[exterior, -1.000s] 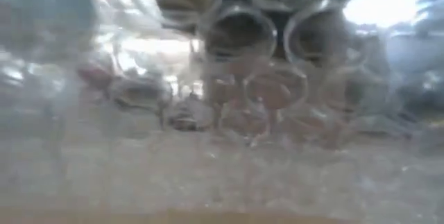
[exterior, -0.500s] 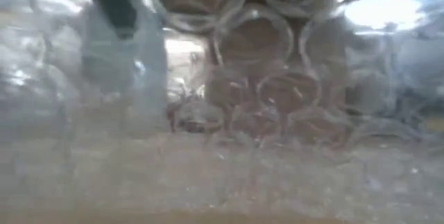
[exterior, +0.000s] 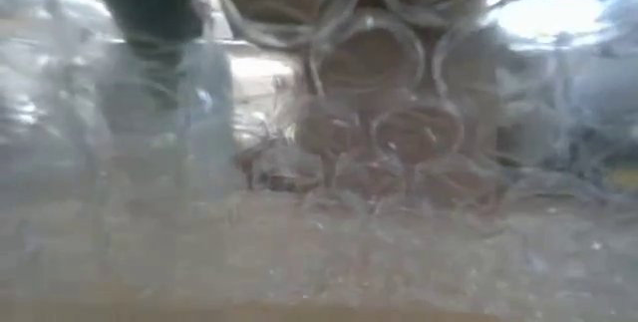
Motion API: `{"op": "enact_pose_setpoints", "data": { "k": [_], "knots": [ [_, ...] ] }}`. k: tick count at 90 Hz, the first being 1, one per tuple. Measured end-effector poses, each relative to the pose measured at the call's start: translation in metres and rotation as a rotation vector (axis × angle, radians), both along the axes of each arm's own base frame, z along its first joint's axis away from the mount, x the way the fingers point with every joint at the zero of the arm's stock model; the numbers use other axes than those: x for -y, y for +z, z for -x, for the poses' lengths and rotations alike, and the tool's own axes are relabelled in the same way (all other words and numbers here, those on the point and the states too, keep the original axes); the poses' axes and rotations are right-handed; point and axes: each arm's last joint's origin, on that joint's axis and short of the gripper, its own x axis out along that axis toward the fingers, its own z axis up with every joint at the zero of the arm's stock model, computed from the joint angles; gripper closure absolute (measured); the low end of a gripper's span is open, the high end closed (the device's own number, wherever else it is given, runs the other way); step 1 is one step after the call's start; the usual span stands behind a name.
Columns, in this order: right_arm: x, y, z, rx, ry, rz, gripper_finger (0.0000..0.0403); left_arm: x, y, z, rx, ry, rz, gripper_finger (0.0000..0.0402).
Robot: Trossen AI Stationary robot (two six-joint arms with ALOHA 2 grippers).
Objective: Wrap mug
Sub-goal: Wrap the white mug with bubble wrap
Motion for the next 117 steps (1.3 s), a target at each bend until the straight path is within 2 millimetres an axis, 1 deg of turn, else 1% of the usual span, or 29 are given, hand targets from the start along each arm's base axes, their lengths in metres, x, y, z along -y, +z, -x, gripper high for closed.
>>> {"op": "enact_pose_setpoints", "data": {
  "k": [12, 19, 28, 48, 73, 93, 117],
  "knots": [
    [0.002, 0.000, -0.002, 0.003, 0.016, 0.012, 0.0403, 0.009, 0.008, 0.000, 0.036, 0.009, 0.028, 0.0401],
    [0.003, -0.001, -0.004, 0.006, 0.027, 0.019, 0.0403, 0.014, 0.008, 0.000, 0.064, 0.001, 0.032, 0.0401],
    [0.005, -0.002, -0.007, 0.005, 0.029, 0.026, 0.0403, 0.013, 0.006, 0.002, 0.048, 0.024, 0.009, 0.0401],
    [0.008, 0.000, -0.013, 0.029, 0.059, 0.035, 0.0403, 0.011, 0.006, 0.000, 0.068, 0.027, 0.002, 0.0401],
    [0.009, 0.000, -0.015, 0.036, 0.056, 0.030, 0.0403, 0.016, -0.008, -0.006, 0.035, 0.003, 0.004, 0.0401],
    [0.009, 0.000, -0.015, 0.037, 0.057, 0.030, 0.0403, 0.019, -0.007, -0.010, 0.069, 0.018, 0.041, 0.0392],
    [0.009, 0.000, -0.015, 0.035, 0.062, 0.035, 0.0403, 0.024, -0.004, -0.018, 0.158, 0.013, 0.096, 0.0397]
  ]
}}
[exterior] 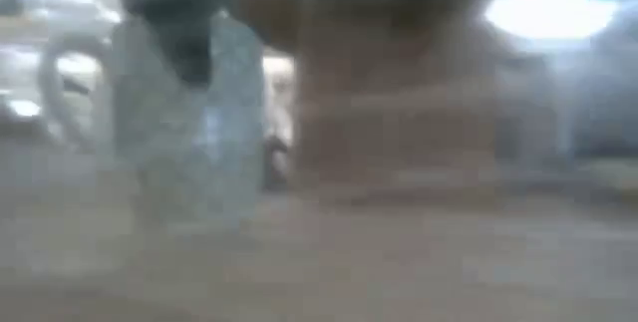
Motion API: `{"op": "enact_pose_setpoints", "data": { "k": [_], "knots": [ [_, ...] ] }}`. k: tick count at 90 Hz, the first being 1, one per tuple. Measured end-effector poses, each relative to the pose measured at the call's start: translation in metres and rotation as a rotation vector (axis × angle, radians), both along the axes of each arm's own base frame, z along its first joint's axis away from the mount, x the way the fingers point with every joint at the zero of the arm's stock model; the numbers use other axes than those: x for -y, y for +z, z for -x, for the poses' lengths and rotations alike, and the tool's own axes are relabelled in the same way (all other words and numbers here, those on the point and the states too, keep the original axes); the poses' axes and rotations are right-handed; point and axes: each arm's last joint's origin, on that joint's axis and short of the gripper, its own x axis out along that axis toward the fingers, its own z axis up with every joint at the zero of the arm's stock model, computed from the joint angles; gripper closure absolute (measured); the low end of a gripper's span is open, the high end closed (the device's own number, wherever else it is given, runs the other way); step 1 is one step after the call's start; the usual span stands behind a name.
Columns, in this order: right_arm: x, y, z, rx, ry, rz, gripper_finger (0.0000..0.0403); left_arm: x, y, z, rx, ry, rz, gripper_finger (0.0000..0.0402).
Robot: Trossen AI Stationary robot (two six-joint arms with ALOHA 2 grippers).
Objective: Wrap mug
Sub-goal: Wrap the white mug with bubble wrap
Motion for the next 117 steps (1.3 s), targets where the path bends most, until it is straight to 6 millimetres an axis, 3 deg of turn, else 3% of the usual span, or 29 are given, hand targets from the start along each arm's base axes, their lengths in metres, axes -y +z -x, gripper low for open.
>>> {"op": "enact_pose_setpoints", "data": {
  "k": [49, 90, 117],
  "knots": [
    [0.000, 0.000, 0.000, -0.001, 0.001, 0.002, 0.0403, -0.009, 0.001, -0.009, 0.046, 0.042, -0.006, 0.0389],
    [0.000, 0.000, 0.000, -0.001, 0.016, 0.011, 0.0403, -0.009, 0.004, -0.010, 0.070, 0.027, 0.009, 0.0267],
    [0.000, 0.000, 0.000, -0.001, 0.019, 0.013, 0.0403, -0.015, 0.037, 0.001, 0.134, 0.063, 0.065, 0.0248]
  ]
}}
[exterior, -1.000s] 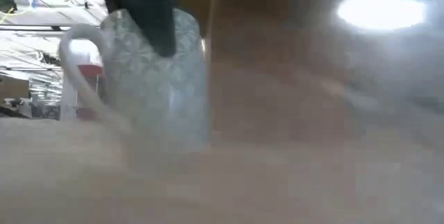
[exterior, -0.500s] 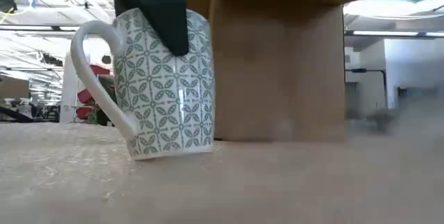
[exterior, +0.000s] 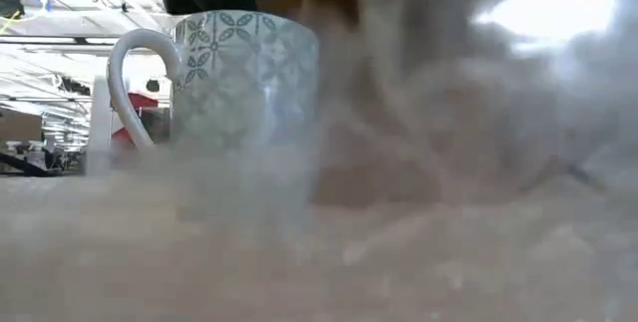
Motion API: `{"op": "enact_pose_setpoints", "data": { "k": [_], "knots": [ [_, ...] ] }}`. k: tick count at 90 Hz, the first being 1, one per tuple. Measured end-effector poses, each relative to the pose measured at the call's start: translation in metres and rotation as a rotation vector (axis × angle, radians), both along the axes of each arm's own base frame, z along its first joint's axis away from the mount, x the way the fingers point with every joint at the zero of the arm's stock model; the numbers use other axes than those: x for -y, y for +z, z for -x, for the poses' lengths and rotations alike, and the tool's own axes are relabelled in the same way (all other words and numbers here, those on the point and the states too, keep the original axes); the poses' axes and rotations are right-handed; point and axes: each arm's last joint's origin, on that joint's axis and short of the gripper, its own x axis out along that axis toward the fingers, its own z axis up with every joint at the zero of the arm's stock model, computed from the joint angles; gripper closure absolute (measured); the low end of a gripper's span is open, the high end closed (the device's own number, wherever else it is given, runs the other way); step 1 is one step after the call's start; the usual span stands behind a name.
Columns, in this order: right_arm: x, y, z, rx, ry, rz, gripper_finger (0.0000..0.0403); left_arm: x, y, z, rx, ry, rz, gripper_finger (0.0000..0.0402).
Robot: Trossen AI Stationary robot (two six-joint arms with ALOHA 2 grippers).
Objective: Wrap mug
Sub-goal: Wrap the white mug with bubble wrap
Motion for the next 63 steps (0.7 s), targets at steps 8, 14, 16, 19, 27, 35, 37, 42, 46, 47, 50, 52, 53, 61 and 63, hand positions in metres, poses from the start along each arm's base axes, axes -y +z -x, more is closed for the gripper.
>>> {"op": "enact_pose_setpoints", "data": {
  "k": [8, 14, 16, 19, 27, 35, 37, 42, 46, 47, 50, 52, 53, 61, 63],
  "knots": [
    [0.000, 0.000, 0.000, 0.000, 0.003, 0.002, 0.0403, -0.003, 0.010, 0.004, 0.022, 0.008, 0.017, 0.0248],
    [0.000, 0.000, 0.000, -0.003, 0.003, 0.004, 0.0403, -0.004, 0.017, 0.007, 0.036, 0.022, 0.033, 0.0247],
    [0.000, 0.000, 0.000, -0.003, 0.003, 0.005, 0.0403, -0.005, 0.019, 0.007, 0.039, 0.027, 0.038, 0.0247],
    [0.000, 0.000, 0.000, -0.004, 0.003, 0.006, 0.0403, -0.005, 0.022, 0.009, 0.046, 0.033, 0.045, 0.0247],
    [0.001, -0.001, 0.001, -0.010, 0.003, 0.011, 0.0403, -0.008, 0.033, 0.014, 0.071, 0.042, 0.061, 0.0247],
    [0.001, -0.001, 0.001, -0.015, 0.004, 0.016, 0.0403, -0.012, 0.044, 0.019, 0.105, 0.063, 0.070, 0.0249],
    [0.001, -0.001, 0.001, -0.015, 0.003, 0.016, 0.0403, -0.012, 0.046, 0.020, 0.114, 0.071, 0.069, 0.0249],
    [0.001, -0.001, 0.001, -0.016, 0.004, 0.016, 0.0403, -0.015, 0.053, 0.023, 0.134, 0.085, 0.075, 0.0250],
    [0.001, -0.001, 0.001, -0.016, 0.004, 0.016, 0.0403, -0.017, 0.059, 0.026, 0.154, 0.095, 0.078, 0.0250],
    [0.001, -0.001, 0.001, -0.016, 0.004, 0.016, 0.0403, -0.017, 0.060, 0.027, 0.158, 0.097, 0.081, 0.0250],
    [0.001, -0.001, 0.001, -0.016, 0.004, 0.016, 0.0403, -0.019, 0.065, 0.030, 0.171, 0.105, 0.088, 0.0250],
    [0.001, -0.001, 0.002, -0.016, 0.005, 0.015, 0.0403, -0.020, 0.068, 0.031, 0.180, 0.110, 0.093, 0.0251],
    [0.001, -0.001, 0.002, -0.016, 0.005, 0.016, 0.0403, -0.020, 0.070, 0.032, 0.184, 0.112, 0.096, 0.0251],
    [0.001, -0.001, 0.002, -0.018, 0.018, 0.019, 0.0403, -0.025, 0.082, 0.040, 0.220, 0.130, 0.114, 0.0251],
    [0.001, -0.001, 0.002, -0.019, 0.024, 0.021, 0.0403, -0.026, 0.085, 0.042, 0.227, 0.138, 0.122, 0.0251]
  ]
}}
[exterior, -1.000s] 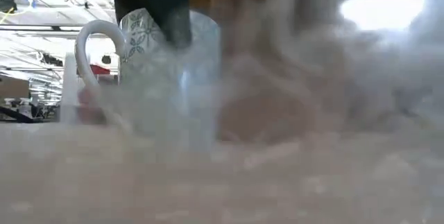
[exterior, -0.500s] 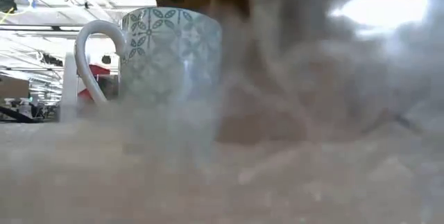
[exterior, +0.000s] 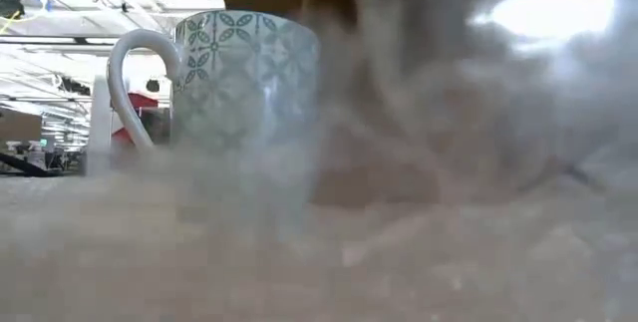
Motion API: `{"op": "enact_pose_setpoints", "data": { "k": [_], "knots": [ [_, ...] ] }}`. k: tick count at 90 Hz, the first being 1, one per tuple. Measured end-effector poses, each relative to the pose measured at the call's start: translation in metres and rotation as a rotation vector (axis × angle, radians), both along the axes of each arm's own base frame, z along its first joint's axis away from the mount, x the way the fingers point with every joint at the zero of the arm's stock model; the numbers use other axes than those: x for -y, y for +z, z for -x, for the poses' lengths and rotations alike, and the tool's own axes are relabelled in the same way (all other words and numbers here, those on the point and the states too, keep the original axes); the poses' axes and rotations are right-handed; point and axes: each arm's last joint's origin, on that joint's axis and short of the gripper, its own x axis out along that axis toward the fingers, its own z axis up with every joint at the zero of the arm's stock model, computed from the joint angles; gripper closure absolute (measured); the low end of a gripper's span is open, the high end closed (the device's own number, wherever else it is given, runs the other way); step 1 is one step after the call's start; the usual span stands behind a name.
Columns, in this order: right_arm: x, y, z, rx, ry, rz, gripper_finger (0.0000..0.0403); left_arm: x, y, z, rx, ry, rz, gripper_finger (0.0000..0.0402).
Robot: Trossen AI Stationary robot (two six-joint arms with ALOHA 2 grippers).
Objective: Wrap mug
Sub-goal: Wrap the white mug with bubble wrap
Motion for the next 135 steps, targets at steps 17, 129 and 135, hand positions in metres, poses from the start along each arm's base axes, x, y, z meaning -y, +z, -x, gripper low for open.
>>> {"op": "enact_pose_setpoints", "data": {
  "k": [17, 129, 135],
  "knots": [
    [0.000, 0.000, 0.000, -0.004, 0.020, 0.014, 0.0374, -0.012, 0.024, 0.026, 0.006, 0.084, 0.070, 0.0251],
    [0.006, -0.003, 0.000, -0.127, 0.167, -0.016, 0.0189, -0.151, -0.142, 0.169, -0.482, 0.714, -0.054, 0.0251],
    [0.005, -0.002, -0.001, -0.112, 0.154, -0.036, 0.0189, -0.156, -0.151, 0.167, -0.530, 0.726, -0.084, 0.0251]
  ]
}}
